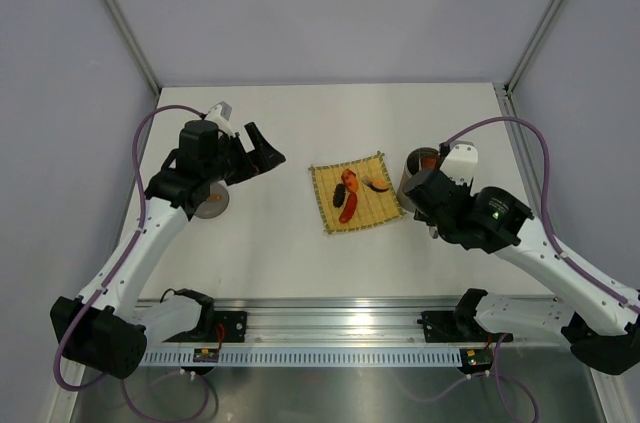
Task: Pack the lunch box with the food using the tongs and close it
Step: Place the fake food in the packing box.
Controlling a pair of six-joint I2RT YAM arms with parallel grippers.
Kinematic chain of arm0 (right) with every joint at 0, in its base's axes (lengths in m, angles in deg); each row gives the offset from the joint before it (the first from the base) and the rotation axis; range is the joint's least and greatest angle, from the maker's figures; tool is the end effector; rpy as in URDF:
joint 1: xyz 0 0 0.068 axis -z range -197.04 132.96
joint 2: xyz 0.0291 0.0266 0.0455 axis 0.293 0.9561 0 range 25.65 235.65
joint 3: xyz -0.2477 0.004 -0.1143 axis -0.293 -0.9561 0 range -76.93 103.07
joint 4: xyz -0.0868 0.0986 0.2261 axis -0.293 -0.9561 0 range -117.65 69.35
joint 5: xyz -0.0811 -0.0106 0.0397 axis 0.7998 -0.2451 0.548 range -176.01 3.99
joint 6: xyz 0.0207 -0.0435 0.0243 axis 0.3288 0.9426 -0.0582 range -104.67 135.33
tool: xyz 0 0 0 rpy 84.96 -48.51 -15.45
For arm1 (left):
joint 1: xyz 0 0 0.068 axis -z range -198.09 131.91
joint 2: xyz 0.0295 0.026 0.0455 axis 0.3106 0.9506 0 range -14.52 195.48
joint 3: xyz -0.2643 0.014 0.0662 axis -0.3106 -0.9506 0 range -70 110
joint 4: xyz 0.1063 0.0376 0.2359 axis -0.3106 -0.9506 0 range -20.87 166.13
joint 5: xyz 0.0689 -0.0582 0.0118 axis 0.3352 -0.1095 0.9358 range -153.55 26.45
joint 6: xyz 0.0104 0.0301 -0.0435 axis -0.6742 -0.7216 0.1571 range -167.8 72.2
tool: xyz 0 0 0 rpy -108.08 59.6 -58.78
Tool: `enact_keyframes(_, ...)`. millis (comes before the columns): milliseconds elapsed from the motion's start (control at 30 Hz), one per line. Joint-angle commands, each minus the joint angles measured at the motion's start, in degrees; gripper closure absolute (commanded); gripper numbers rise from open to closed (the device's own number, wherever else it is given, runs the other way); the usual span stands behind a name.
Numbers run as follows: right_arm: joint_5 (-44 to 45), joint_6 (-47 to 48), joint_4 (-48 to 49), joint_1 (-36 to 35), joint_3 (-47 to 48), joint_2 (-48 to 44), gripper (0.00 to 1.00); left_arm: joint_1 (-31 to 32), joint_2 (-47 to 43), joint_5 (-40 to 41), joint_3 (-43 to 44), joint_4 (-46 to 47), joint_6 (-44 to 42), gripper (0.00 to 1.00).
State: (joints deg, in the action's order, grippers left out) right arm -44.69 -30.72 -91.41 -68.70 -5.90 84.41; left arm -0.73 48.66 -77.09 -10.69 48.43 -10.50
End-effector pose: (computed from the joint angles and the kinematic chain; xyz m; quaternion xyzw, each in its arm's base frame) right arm 0.1191 0.1129 0.3640 0.0516 0.9042 -0.0321 0.4229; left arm 0.2284 -0.0802 0.3356 -0.0933 0.8636 -0.3139 0.3834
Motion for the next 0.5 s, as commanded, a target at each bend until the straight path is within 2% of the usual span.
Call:
enact_keyframes(0,2.8,-2.12,0.01,-0.37,0.43,0.12,0.48,-0.14,-0.07,-0.61,1.86,2.48,-0.56,0.03)
enact_keyframes(200,2.27,-0.37,1.59,-0.37,1.48,0.3,0.41,-0.14,-0.6,-0.17,1.6,2.3,-0.65,0.03)
enact_keyframes(267,1.58,0.86,2.12,-0.46,2.01,0.91,0.47,-0.23,-0.6,-0.17,1.6,2.13,-0.65,0.03)
enact_keyframes(300,-0.26,1.74,3.95,-0.46,2.27,1.18,0.56,-0.23,-0.6,-0.08,1.6,2.13,-0.65,0.03)
enact_keyframes(400,-5.7,6.22,9.74,-0.46,2.36,2.05,0.67,-0.14,-0.69,0.27,1.51,2.04,-0.91,0.03)
enact_keyframes(467,-8.09,8.32,12.12,-0.46,3.06,3.55,0.68,-0.14,-0.69,0.53,1.51,1.51,-1.26,0.03)
